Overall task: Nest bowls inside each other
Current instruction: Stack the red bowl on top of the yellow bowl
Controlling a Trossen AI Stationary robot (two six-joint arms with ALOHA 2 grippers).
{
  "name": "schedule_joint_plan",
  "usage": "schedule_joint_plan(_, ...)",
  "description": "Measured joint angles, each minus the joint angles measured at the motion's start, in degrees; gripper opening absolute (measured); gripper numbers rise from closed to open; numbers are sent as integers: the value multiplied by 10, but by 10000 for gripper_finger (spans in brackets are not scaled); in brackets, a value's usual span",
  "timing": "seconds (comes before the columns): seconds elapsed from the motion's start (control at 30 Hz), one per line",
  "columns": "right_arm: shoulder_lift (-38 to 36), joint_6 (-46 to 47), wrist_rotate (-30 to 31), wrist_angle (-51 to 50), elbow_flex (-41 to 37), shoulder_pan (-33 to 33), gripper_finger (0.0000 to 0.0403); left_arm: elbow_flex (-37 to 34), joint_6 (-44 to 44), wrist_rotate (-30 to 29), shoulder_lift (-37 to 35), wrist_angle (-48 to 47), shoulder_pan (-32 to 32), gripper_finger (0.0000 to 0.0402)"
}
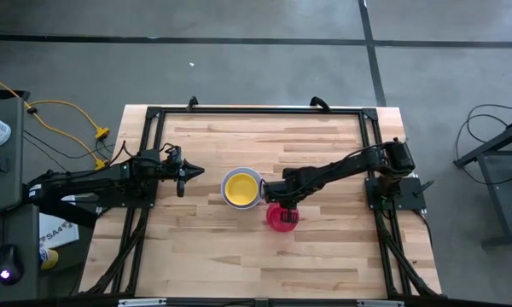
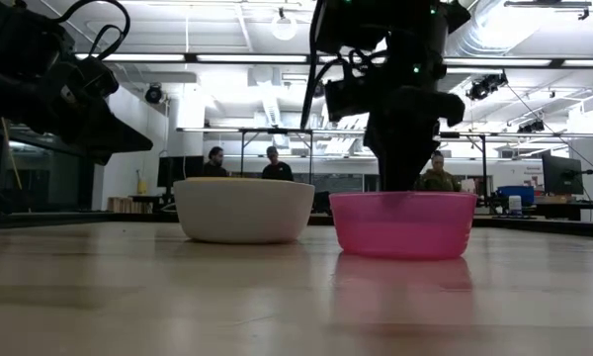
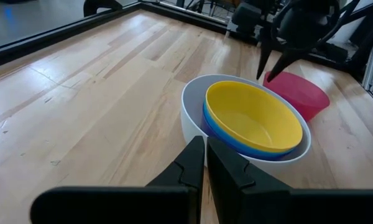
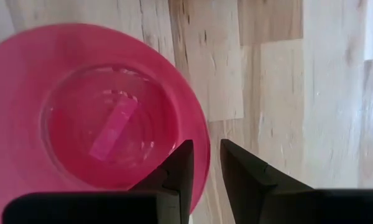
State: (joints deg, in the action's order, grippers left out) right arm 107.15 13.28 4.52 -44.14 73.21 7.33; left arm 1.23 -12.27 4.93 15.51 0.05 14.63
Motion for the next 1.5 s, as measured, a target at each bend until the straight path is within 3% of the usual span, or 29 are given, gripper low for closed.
schedule_joint_plan(0.77, 6, 4, -2, 18, 0, -7, 73, 0, 0, -1, 0, 0, 0, 19)
schedule_joint_plan(1.17, 5, 4, -4, 17, 0, -7, 9, 0, 0, -1, 0, 0, 0, 19)
schedule_joint_plan(1.5, 5, 5, -19, 16, 0, -7, 6, 0, 0, -1, 0, 0, 0, 19)
